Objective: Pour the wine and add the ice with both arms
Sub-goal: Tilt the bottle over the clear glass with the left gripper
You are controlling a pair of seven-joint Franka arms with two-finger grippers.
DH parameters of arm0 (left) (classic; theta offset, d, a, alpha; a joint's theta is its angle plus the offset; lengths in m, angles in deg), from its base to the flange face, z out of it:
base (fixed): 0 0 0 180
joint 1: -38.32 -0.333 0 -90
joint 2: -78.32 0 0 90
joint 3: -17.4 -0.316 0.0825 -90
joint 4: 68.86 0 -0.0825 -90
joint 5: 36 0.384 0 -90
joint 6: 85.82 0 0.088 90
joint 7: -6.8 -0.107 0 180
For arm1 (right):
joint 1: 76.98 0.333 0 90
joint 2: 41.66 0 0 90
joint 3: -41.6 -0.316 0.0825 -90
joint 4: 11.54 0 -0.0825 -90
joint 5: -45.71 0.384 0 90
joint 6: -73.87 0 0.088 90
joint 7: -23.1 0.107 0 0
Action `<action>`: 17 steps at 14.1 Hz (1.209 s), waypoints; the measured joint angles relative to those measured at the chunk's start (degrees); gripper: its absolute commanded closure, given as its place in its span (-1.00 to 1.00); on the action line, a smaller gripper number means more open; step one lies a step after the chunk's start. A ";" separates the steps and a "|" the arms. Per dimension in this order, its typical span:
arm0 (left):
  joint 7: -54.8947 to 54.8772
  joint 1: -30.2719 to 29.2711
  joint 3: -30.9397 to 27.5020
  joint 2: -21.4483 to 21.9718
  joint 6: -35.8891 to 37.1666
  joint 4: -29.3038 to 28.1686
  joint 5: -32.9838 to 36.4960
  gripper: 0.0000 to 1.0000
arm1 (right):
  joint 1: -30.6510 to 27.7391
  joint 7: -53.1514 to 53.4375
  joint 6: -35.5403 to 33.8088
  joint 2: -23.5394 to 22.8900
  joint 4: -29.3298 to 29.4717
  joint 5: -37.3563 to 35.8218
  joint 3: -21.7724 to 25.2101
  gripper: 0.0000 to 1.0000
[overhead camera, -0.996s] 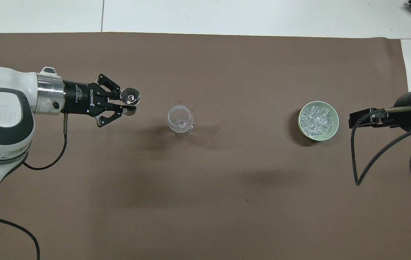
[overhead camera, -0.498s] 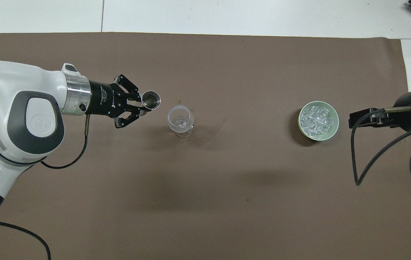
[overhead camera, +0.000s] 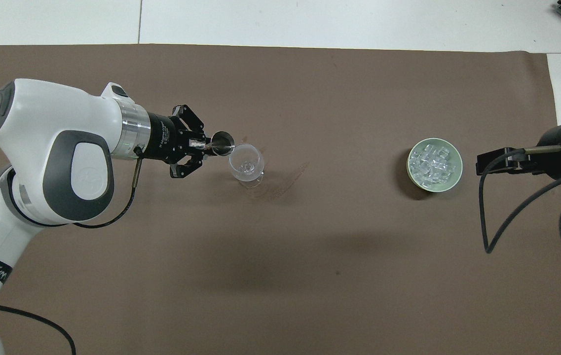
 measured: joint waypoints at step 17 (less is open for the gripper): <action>4.13 5.49 0.10 0.11 -3.39 1.44 18.97 1.00 | 0.00 0.00 0.00 0.00 0.00 0.00 0.00 -1.00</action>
